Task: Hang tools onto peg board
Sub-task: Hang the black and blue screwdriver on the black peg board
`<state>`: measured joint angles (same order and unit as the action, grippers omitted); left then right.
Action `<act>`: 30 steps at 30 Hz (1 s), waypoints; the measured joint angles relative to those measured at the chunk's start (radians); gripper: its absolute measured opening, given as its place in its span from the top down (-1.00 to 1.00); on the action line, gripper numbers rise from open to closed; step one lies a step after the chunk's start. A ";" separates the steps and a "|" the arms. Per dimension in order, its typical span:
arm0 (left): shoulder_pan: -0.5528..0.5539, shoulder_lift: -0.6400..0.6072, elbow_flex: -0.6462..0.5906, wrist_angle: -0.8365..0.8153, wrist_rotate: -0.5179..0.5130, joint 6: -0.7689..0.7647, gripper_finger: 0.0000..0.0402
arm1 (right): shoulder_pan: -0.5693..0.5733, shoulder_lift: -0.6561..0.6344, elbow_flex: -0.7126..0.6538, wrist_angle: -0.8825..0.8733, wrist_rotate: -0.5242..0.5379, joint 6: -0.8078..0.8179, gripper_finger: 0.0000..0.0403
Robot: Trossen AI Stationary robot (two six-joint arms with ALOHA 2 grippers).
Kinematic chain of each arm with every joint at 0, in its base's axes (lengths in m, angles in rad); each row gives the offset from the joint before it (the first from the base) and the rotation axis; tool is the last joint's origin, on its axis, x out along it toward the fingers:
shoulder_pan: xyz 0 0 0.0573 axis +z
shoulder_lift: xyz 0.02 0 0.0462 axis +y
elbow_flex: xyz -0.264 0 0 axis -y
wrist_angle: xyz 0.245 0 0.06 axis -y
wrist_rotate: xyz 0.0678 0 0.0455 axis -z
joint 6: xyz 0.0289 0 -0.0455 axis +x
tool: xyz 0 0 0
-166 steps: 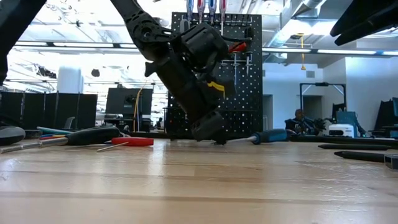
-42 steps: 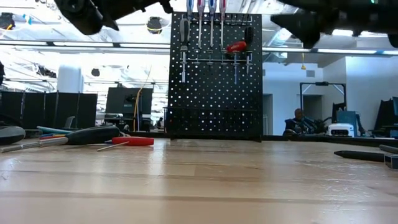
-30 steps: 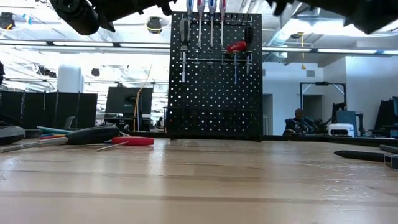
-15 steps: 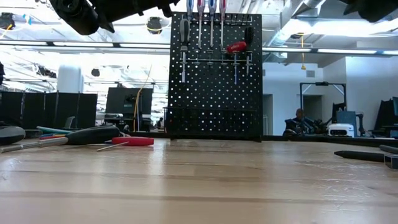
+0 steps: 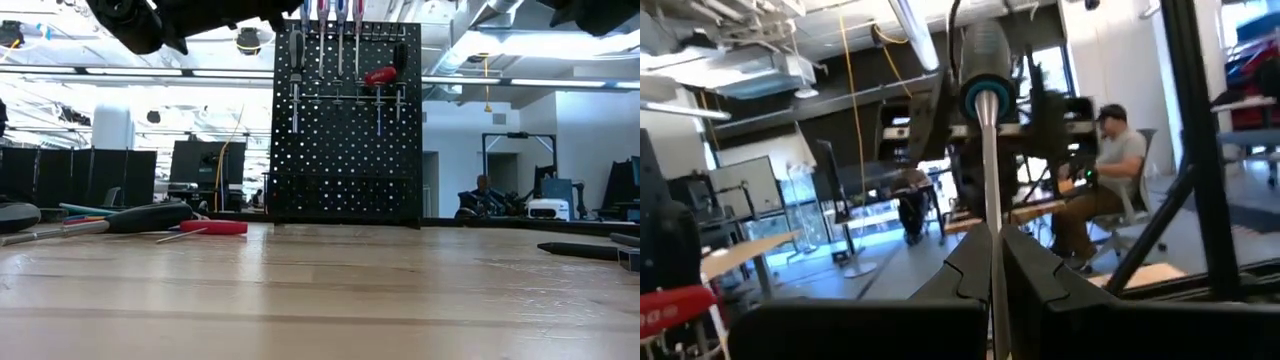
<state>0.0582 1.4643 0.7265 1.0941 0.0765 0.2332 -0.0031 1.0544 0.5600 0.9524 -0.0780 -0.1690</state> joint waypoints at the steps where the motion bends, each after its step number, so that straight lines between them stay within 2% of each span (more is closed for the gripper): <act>1: 0.000 0.016 0.017 -0.011 -0.001 0.009 1.00 | 0.008 0.006 0.008 -0.006 -0.002 -0.012 -0.37; 6: -0.001 0.044 0.051 -0.044 0.001 0.026 1.00 | 0.054 0.014 0.025 -0.036 -0.003 -0.090 -0.37; 10: -0.002 0.053 0.049 -0.043 0.002 0.028 1.00 | 0.062 -0.007 0.026 -0.044 0.001 -0.063 -0.29; 14: -0.001 0.057 0.050 -0.051 -0.003 0.028 1.00 | 0.062 -0.029 0.026 -0.074 0.038 -0.012 0.02; 17: -0.001 0.056 0.053 -0.088 -0.014 0.046 1.00 | 0.062 -0.061 0.026 -0.133 0.136 0.006 0.34; 25: 0.011 0.078 0.246 -0.578 -0.084 0.077 0.99 | 0.086 -0.102 0.143 -0.504 0.313 0.056 0.34; 30: 0.010 0.110 0.291 -0.672 -0.118 0.093 0.80 | 0.118 -0.083 0.197 -0.660 0.414 0.071 0.35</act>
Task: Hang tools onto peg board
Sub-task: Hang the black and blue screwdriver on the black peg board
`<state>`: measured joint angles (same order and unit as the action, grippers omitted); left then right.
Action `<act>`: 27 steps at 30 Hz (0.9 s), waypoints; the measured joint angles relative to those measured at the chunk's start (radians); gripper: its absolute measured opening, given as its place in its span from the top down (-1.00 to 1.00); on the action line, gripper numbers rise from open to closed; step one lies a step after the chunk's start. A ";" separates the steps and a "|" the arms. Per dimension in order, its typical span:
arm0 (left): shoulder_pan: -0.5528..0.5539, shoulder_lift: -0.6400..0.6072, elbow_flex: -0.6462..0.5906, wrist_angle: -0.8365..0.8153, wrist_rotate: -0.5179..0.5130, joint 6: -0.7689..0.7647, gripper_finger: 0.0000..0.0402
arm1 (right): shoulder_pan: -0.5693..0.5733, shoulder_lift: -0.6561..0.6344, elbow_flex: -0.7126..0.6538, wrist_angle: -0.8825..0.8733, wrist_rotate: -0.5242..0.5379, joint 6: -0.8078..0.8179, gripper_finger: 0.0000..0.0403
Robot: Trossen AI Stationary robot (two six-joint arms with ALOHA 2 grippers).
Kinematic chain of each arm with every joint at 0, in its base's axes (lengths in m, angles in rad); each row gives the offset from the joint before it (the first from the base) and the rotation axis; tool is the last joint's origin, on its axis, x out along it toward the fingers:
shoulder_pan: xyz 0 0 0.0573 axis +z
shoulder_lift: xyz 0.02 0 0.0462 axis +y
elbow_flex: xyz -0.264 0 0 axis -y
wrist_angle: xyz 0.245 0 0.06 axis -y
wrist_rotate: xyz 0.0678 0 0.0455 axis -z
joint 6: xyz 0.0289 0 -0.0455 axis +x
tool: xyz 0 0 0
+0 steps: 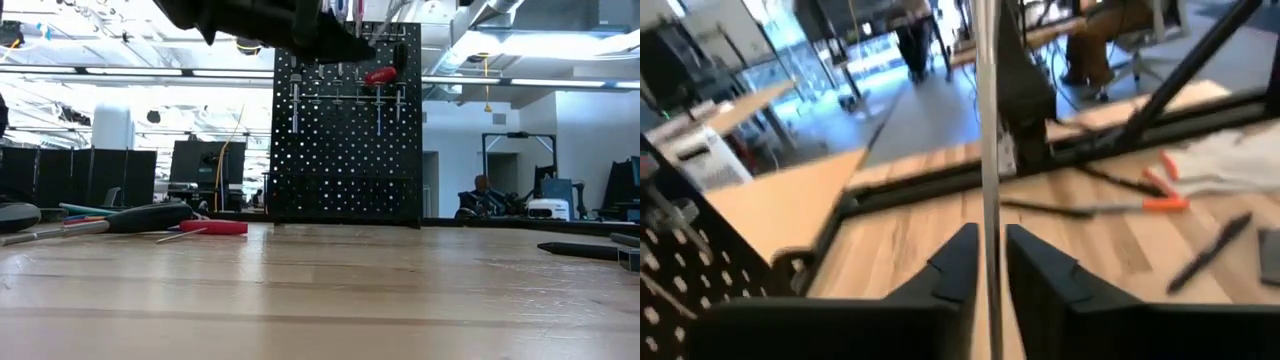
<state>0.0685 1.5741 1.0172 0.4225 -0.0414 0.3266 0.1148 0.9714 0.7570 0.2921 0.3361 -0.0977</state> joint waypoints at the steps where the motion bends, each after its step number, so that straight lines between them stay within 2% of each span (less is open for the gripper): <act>1: 0.000 0.000 0.004 0.006 -0.001 0.008 0.73 | 0.004 0.001 0.004 -0.011 0.004 0.006 0.35; 6: -0.001 0.005 0.004 -0.025 -0.051 0.039 0.46 | 0.009 -0.004 0.010 -0.029 0.011 0.022 0.35; 11: -0.001 0.037 0.003 -0.031 -0.056 0.098 0.42 | 0.005 -0.003 0.010 -0.029 0.010 0.023 0.35; 18: -0.001 0.063 0.003 -0.010 -0.078 0.167 0.59 | -0.003 -0.003 0.010 -0.051 0.008 0.045 0.35; 27: 0.000 0.063 0.003 0.013 -0.081 0.136 0.95 | -0.013 -0.003 0.010 -0.072 0.009 0.034 0.35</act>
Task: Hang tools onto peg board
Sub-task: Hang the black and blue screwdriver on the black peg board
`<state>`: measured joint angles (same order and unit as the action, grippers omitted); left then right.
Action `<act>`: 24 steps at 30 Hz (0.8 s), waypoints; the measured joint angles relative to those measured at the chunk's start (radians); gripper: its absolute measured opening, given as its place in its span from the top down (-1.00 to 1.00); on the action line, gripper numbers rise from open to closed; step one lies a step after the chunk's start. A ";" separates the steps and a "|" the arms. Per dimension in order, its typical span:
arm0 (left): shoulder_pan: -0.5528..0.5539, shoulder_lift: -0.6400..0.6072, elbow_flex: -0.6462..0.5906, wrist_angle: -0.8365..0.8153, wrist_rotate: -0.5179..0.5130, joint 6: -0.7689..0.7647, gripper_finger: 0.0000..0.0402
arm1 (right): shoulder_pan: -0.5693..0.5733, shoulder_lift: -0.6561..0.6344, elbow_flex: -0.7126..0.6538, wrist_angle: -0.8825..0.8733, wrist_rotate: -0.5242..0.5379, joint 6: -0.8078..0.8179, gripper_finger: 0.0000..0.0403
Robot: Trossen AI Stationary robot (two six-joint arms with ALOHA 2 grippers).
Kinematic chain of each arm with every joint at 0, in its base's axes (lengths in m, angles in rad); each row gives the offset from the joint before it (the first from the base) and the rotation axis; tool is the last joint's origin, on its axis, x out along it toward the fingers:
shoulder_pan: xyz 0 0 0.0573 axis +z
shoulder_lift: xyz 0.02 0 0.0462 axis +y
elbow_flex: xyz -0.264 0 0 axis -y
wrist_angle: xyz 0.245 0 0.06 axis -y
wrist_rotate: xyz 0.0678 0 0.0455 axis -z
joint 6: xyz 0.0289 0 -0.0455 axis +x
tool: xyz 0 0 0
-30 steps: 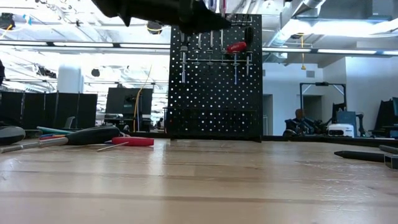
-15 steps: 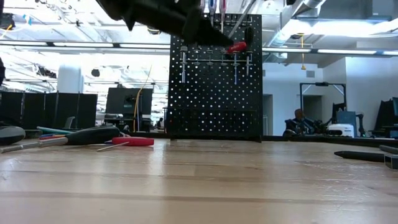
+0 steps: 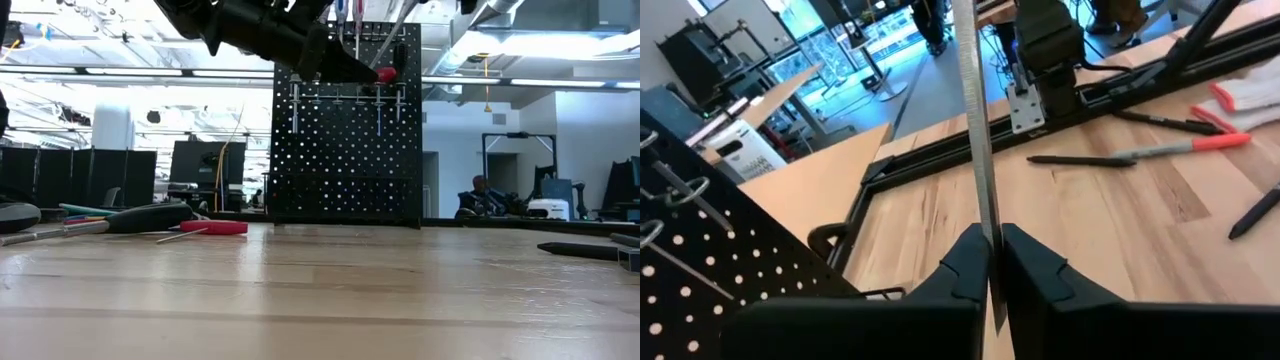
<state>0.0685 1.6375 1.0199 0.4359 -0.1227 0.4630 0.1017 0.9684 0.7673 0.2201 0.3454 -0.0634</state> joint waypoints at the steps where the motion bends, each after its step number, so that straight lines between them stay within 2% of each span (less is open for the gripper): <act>1: 0.000 0.000 0.000 0.001 -0.001 -0.011 0.96 | 0.000 0.000 0.000 0.000 0.000 0.000 0.35; 8: 0.008 0.000 0.000 0.009 0.001 -0.053 0.98 | 0.000 0.000 0.000 0.008 0.000 -0.003 0.34; 10: 0.019 0.000 -0.008 0.036 0.012 -0.077 0.99 | 0.007 -0.002 0.000 0.007 -0.006 -0.004 0.23; 13: 0.047 0.000 -0.040 0.115 0.066 -0.117 1.00 | 0.027 -0.021 -0.001 -0.002 -0.006 -0.008 -0.11; 16: 0.086 0.001 -0.073 0.207 0.196 -0.223 1.00 | 0.048 -0.054 -0.001 0.004 0.029 -0.017 -0.35; 19: 0.107 0.001 -0.088 0.288 0.248 -0.296 1.00 | 0.078 -0.078 0.000 -0.009 0.105 -0.021 -0.44; 24: 0.120 0.001 -0.077 0.407 0.232 -0.353 1.00 | 0.119 -0.081 0.000 -0.008 0.190 -0.049 -0.45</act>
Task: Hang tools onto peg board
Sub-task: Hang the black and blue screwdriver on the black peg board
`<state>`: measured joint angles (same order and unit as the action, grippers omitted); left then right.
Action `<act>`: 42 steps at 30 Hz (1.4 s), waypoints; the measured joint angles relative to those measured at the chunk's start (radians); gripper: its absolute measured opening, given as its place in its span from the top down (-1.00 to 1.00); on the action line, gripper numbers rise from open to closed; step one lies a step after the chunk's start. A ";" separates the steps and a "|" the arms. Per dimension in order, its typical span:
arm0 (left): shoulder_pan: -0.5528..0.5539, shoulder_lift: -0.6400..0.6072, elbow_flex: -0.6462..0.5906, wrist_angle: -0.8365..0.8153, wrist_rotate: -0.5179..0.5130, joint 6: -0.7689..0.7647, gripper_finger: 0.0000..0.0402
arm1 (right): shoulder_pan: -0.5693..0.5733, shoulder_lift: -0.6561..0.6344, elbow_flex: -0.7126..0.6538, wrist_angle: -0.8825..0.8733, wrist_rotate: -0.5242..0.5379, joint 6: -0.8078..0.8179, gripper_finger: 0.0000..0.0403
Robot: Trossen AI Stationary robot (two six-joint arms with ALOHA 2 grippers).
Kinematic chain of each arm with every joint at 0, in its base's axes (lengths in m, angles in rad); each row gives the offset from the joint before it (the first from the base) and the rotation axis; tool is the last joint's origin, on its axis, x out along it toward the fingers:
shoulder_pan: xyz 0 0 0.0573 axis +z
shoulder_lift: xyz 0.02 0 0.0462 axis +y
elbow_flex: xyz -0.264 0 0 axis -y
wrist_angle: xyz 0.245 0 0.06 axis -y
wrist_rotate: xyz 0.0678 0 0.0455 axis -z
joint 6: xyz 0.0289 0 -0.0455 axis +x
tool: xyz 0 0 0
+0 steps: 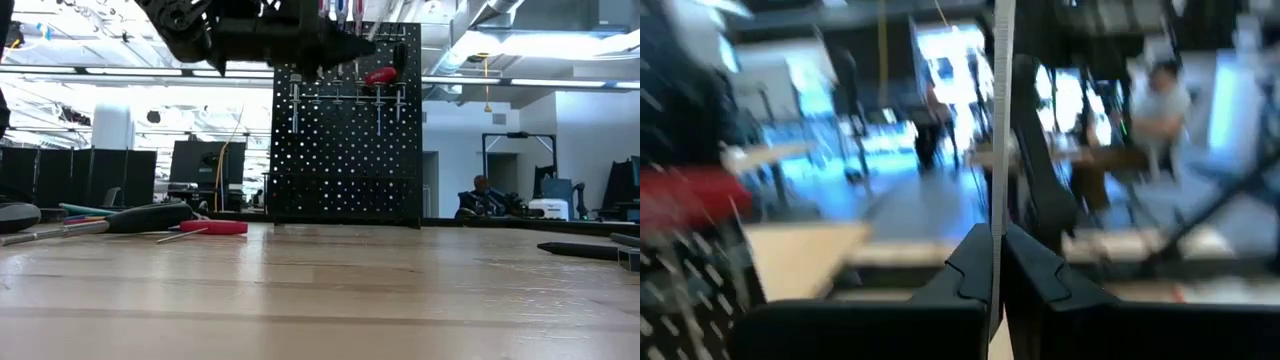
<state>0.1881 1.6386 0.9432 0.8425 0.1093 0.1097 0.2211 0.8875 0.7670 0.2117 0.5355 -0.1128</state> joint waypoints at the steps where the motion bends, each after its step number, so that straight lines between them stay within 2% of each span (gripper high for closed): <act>1: 0.004 -0.001 0.009 0.031 -0.010 -0.011 1.00 | 0.005 0.000 0.000 0.009 0.006 -0.007 -0.45; 5: 0.028 -0.002 0.050 0.126 -0.037 -0.064 1.00 | 0.016 0.000 0.000 0.029 0.012 -0.016 -0.44; 9: 0.050 0.001 0.141 0.111 -0.037 -0.087 1.00 | 0.029 0.000 0.000 0.052 0.013 -0.039 -0.44; 14: 0.053 0.117 0.310 0.090 -0.065 -0.136 1.00 | 0.059 0.001 0.000 0.089 0.014 -0.072 -0.45; 19: 0.071 0.236 0.424 0.072 -0.168 -0.256 1.00 | 0.110 0.001 0.000 0.091 0.016 -0.096 -0.45; 24: 0.091 0.262 0.437 0.063 -0.294 -0.257 1.00 | 0.162 0.000 0.000 0.092 0.038 -0.124 -0.45; 29: 0.117 0.261 0.436 0.022 -0.313 -0.287 1.00 | 0.202 0.000 0.000 0.125 0.094 -0.173 -0.45; 42: 0.143 0.258 0.438 -0.035 -0.373 -0.306 1.00 | 0.211 0.000 0.000 0.152 0.095 -0.185 -0.45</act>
<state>0.3308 1.8965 1.3808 0.8080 -0.2634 -0.1966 0.4324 0.8879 0.7666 0.3639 0.6304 -0.2974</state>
